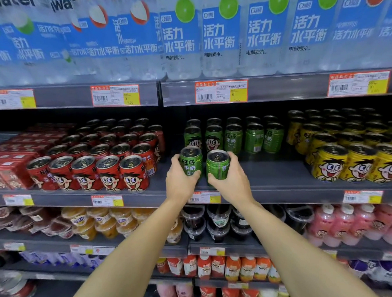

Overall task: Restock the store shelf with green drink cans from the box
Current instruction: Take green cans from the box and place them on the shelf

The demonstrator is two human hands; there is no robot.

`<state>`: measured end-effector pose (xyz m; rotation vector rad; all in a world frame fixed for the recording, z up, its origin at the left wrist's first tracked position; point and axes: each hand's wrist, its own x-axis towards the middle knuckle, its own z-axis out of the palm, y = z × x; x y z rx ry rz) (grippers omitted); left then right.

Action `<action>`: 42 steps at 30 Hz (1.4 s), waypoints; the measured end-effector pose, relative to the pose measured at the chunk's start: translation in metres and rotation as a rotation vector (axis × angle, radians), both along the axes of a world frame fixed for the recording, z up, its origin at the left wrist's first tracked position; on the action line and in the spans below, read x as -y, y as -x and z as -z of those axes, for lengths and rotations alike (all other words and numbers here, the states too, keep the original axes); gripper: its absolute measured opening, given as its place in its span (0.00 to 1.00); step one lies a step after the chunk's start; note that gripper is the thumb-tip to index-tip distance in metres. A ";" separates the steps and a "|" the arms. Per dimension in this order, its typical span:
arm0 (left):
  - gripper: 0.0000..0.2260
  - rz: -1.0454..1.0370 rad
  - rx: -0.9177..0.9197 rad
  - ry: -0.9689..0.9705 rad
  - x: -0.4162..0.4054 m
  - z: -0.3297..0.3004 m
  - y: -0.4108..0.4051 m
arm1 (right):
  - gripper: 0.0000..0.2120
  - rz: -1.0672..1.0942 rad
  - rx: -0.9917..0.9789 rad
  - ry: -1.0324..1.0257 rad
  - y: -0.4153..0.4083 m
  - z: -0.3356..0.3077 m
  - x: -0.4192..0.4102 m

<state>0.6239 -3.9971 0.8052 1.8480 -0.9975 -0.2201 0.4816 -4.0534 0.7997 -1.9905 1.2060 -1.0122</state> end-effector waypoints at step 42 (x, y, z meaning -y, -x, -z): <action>0.35 0.009 -0.038 -0.218 0.072 -0.021 -0.026 | 0.39 0.026 -0.046 0.045 -0.003 0.004 0.003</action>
